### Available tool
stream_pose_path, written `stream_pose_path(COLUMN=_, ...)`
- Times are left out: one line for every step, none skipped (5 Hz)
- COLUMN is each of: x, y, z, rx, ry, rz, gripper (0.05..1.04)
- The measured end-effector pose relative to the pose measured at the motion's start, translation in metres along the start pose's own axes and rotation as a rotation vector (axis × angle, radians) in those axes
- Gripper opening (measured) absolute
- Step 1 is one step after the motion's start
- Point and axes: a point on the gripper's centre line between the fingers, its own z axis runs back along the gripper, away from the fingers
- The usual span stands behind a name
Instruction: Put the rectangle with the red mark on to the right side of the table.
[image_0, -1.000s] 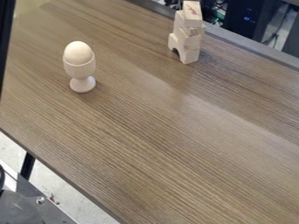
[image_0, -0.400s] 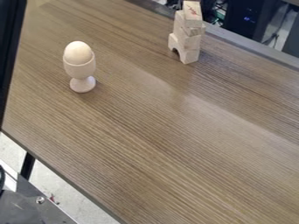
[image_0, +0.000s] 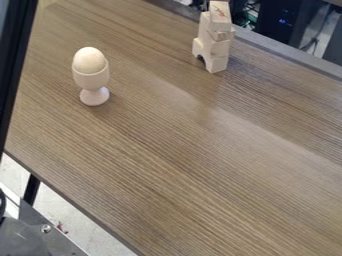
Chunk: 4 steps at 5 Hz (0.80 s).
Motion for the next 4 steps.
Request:
stream_pose_path(x=0.000, y=0.000, z=-0.004, rx=0.003, ry=0.005, rz=0.002, gripper=1.000)
stream_pose_path(x=0.001, y=-0.002, z=-0.009, rx=0.004, ry=0.010, rz=0.002, gripper=1.000)
stream_pose_path(x=0.002, y=-0.002, z=-0.009, rx=0.002, ry=0.007, rz=0.010, gripper=1.000)
stream_pose_path(x=0.003, y=-0.004, z=-0.015, rx=0.005, ry=0.008, rz=0.013, gripper=0.946)
